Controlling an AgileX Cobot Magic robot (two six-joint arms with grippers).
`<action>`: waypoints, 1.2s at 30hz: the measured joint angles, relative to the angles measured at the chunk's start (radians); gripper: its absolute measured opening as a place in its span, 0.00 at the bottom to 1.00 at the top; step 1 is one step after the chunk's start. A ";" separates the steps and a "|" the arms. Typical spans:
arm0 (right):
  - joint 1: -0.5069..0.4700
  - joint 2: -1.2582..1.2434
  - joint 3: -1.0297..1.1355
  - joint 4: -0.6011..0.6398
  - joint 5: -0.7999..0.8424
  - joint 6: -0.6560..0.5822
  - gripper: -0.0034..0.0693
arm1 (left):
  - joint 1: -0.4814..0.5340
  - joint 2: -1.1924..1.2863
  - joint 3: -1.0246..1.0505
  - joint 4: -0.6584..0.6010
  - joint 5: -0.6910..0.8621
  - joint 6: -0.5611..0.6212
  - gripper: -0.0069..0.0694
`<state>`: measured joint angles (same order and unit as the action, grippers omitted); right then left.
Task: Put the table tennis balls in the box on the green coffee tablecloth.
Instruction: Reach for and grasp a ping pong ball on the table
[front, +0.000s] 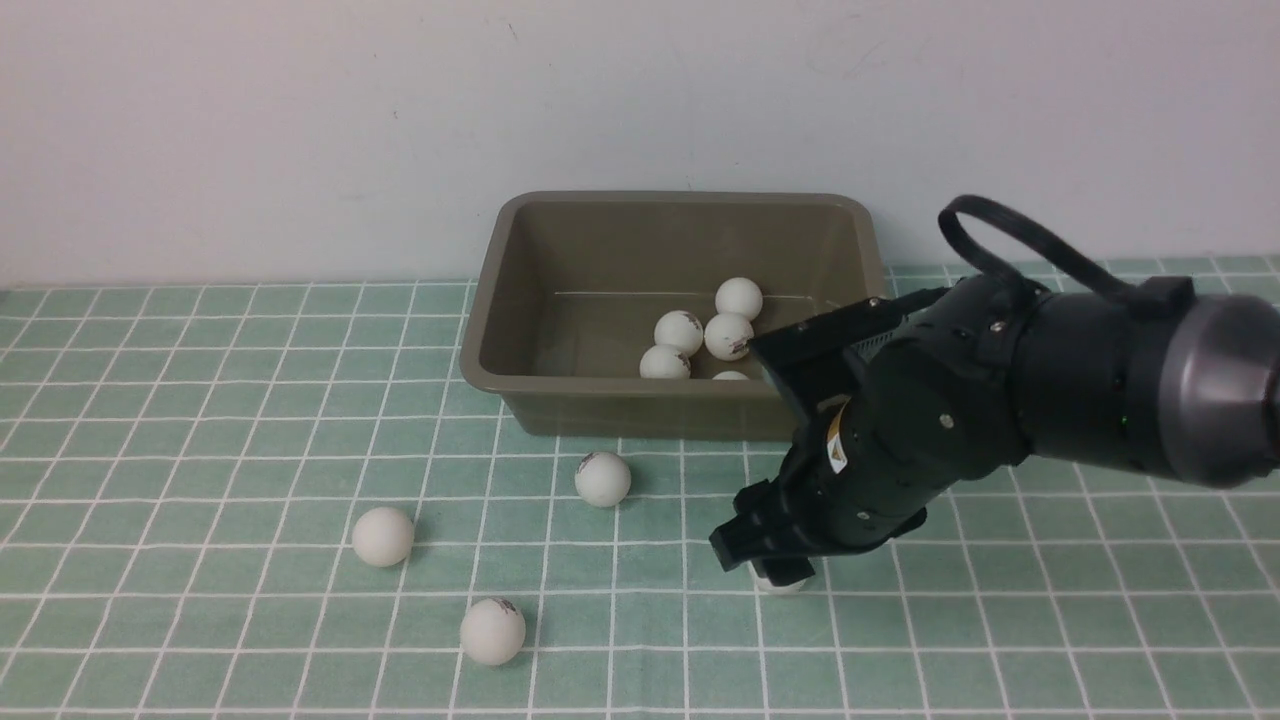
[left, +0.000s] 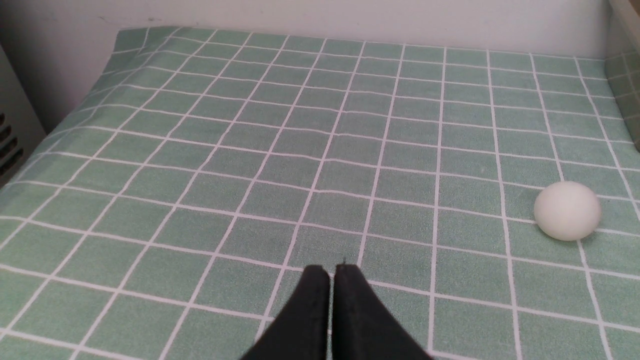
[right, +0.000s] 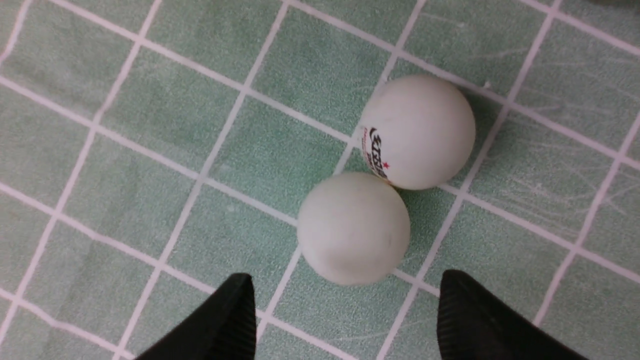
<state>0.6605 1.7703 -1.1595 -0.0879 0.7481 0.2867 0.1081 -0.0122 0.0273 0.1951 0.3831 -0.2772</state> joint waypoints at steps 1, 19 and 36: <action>0.000 0.010 0.000 0.001 -0.004 0.000 0.66 | 0.000 0.000 0.000 0.000 0.000 0.000 0.09; 0.001 0.147 -0.052 -0.014 -0.050 -0.015 0.65 | 0.000 0.000 0.000 0.000 0.000 0.000 0.09; 0.001 0.147 -0.059 0.058 0.022 -0.098 0.54 | 0.000 0.000 0.000 0.000 0.000 0.000 0.09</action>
<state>0.6613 1.9170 -1.2182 -0.0303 0.7705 0.1889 0.1081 -0.0122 0.0273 0.1951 0.3831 -0.2772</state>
